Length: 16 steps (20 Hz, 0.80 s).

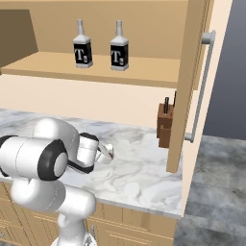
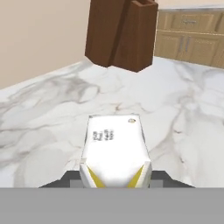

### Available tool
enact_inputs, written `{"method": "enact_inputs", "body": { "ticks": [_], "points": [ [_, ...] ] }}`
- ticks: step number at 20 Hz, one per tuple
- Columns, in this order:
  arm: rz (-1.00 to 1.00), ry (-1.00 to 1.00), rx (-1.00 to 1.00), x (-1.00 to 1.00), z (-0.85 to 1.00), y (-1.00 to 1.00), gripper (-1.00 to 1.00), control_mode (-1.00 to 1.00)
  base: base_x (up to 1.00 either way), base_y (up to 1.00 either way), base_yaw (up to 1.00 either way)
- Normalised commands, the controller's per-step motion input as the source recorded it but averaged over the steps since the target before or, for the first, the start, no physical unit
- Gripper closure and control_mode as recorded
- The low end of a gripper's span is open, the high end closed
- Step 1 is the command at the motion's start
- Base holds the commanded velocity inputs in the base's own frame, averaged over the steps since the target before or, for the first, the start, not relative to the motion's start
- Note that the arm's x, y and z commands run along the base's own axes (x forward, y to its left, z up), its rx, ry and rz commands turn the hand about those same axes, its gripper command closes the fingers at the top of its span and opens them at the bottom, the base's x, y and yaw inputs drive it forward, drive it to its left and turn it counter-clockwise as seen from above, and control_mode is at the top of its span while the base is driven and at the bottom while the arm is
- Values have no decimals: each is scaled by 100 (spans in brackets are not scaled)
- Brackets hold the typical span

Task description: Sort all alcoholic drinks to one cabinet, and non-alcoholic drinks to the other.

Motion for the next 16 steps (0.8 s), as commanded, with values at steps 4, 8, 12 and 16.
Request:
{"method": "enact_inputs", "body": {
  "ticks": [4, 8, 12, 16],
  "points": [
    [0, 0, 0, 0, 0, 0, 100, -100, 0, 0, 0],
    [0, 0, 0, 0, 3, 0, 100, -100, 0, 0, 0],
    [-6, 0, 0, -6, 32, 0, 100, -100, 0, 0, 0],
    [-9, 0, -1, -13, 47, 0, 100, -100, 0, 0, 0]
  ]
}}
